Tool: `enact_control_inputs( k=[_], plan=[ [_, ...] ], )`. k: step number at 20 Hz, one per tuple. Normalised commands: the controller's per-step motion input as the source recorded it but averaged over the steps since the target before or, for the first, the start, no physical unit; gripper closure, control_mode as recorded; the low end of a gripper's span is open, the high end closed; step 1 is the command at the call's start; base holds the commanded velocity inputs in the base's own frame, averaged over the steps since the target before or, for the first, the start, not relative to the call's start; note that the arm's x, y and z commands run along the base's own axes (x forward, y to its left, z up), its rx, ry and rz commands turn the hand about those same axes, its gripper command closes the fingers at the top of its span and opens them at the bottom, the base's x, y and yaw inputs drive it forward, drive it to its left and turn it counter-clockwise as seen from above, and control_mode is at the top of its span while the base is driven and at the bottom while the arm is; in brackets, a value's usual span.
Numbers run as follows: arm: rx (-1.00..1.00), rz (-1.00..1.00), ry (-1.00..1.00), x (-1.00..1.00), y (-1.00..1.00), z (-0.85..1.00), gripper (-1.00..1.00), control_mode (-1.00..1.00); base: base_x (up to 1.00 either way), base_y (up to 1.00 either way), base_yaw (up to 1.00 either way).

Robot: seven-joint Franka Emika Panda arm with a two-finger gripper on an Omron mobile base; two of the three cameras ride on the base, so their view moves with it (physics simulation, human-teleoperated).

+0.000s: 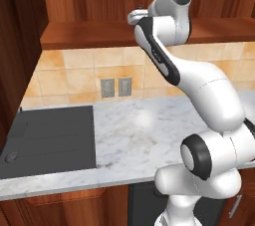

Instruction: Take 2 condiments from the cabinet and move them on the counter near the stove.Make sure the condiments are lined up with each other, next to each other.

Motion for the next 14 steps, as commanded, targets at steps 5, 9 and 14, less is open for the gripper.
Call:
enact_control_inputs(
  k=[5,9,14],
  plan=[
    [0.0,0.0,-0.05,0.12,0.0,0.0,-1.0,-1.0,0.0,0.0,0.0],
    [0.0,0.0,0.08,0.21,0.0,0.0,-1.0,-1.0,0.0,0.0,0.0],
    [0.0,0.0,0.08,0.23,0.0,0.0,-1.0,-1.0,0.0,0.0,0.0]
  ],
)
